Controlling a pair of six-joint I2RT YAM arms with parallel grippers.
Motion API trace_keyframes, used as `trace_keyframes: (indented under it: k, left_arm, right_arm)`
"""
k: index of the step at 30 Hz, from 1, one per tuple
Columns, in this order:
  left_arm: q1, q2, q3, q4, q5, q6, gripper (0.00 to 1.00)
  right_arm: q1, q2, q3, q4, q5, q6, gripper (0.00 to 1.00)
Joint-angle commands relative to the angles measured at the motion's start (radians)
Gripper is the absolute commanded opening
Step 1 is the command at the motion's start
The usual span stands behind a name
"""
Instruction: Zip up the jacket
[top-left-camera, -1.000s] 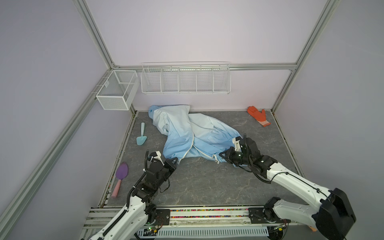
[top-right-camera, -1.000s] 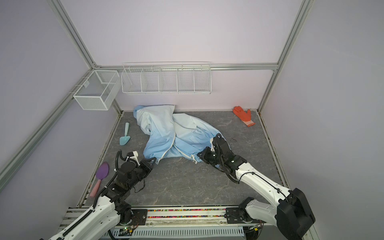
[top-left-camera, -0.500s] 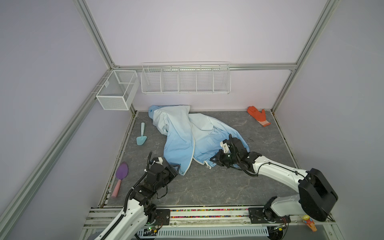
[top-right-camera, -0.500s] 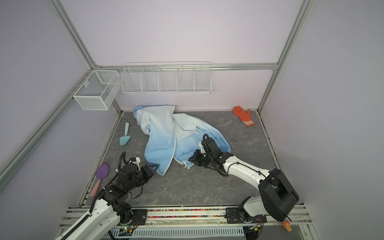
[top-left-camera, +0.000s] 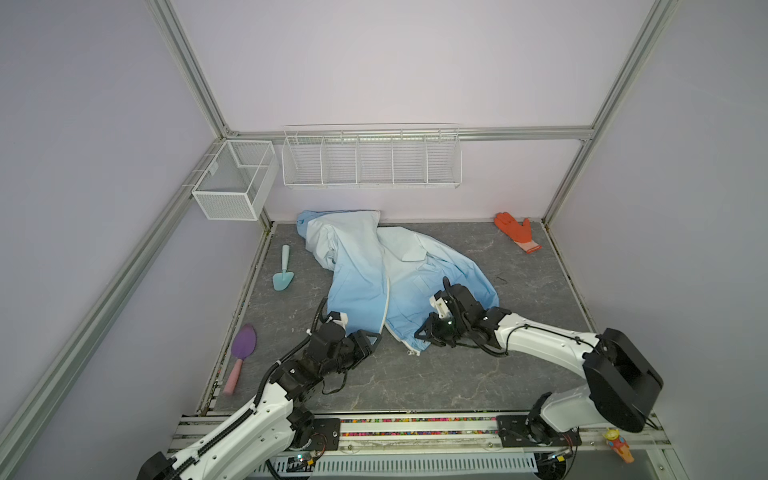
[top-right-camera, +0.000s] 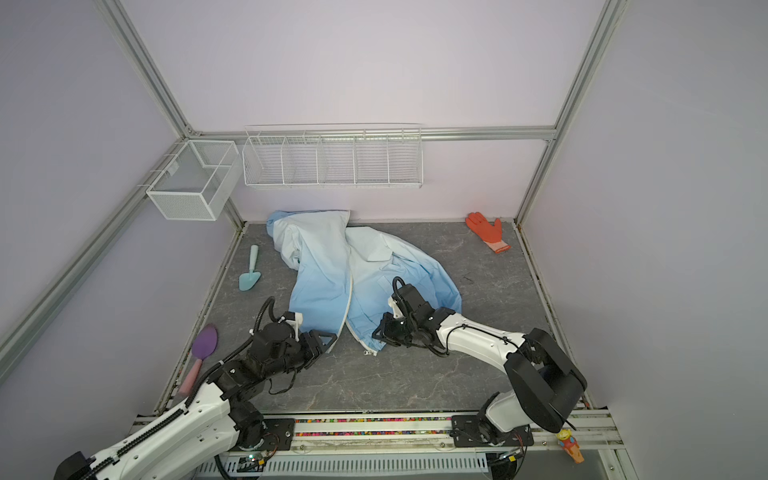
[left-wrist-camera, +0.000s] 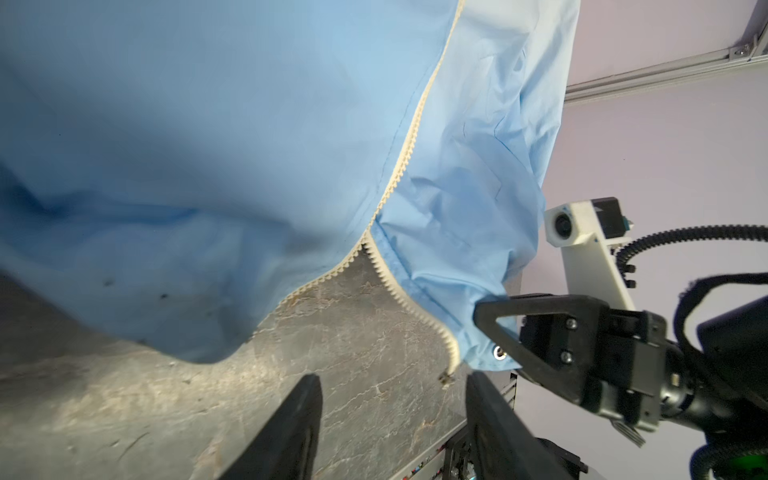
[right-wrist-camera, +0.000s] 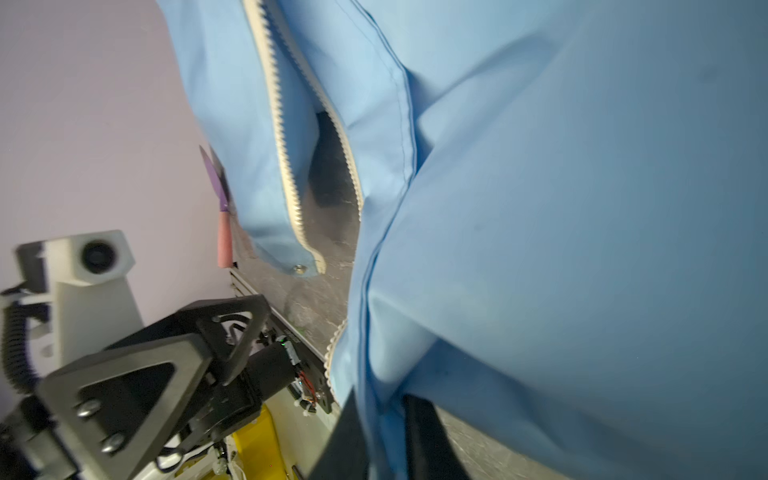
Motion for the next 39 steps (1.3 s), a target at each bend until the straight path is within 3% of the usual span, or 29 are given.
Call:
trace_keyframes:
  k: [1, 4, 9, 12, 16, 21, 24, 28, 34, 39]
  left_arm:
    - [-0.016, 0.055, -0.02, 0.128, 0.012, -0.038, 0.56]
    - [-0.02, 0.047, -0.021, 0.087, -0.006, -0.033, 0.55]
    - [-0.02, -0.079, 0.05, -0.212, -0.099, 0.026, 0.56]
    - [-0.018, -0.121, 0.057, -0.322, -0.111, 0.042, 0.57]
    - [-0.02, -0.13, 0.044, -0.37, -0.098, 0.069, 0.58]
    - [-0.019, -0.091, -0.002, -0.259, -0.078, 0.169, 0.61]
    - [-0.02, -0.068, -0.034, -0.161, -0.082, 0.186, 0.61]
    - [-0.018, -0.076, -0.095, -0.014, -0.107, 0.188, 0.61]
    - [-0.018, -0.065, -0.109, -0.037, -0.109, 0.203, 0.59]
    - [-0.015, -0.137, -0.161, -0.06, -0.131, 0.181, 0.61]
  right_arm:
    - [0.025, 0.019, -0.066, -0.06, 0.043, -0.038, 0.33]
    - [0.032, -0.017, -0.114, -0.071, 0.085, -0.035, 0.48]
    - [0.065, -0.133, -0.088, -0.227, 0.234, -0.077, 0.66]
    - [0.096, -0.191, -0.034, -0.342, 0.339, -0.11, 0.71]
    - [0.142, -0.212, 0.032, -0.385, 0.376, -0.147, 0.72]
    - [0.198, -0.121, 0.142, -0.288, 0.268, -0.202, 0.74]
    - [0.197, -0.027, 0.182, -0.166, 0.172, -0.168, 0.75]
    - [0.196, 0.121, 0.29, -0.124, 0.135, -0.127, 0.75]
    - [0.172, 0.267, 0.361, -0.089, 0.082, -0.087, 0.67]
    - [0.171, 0.329, 0.366, -0.016, 0.029, -0.076, 0.66]
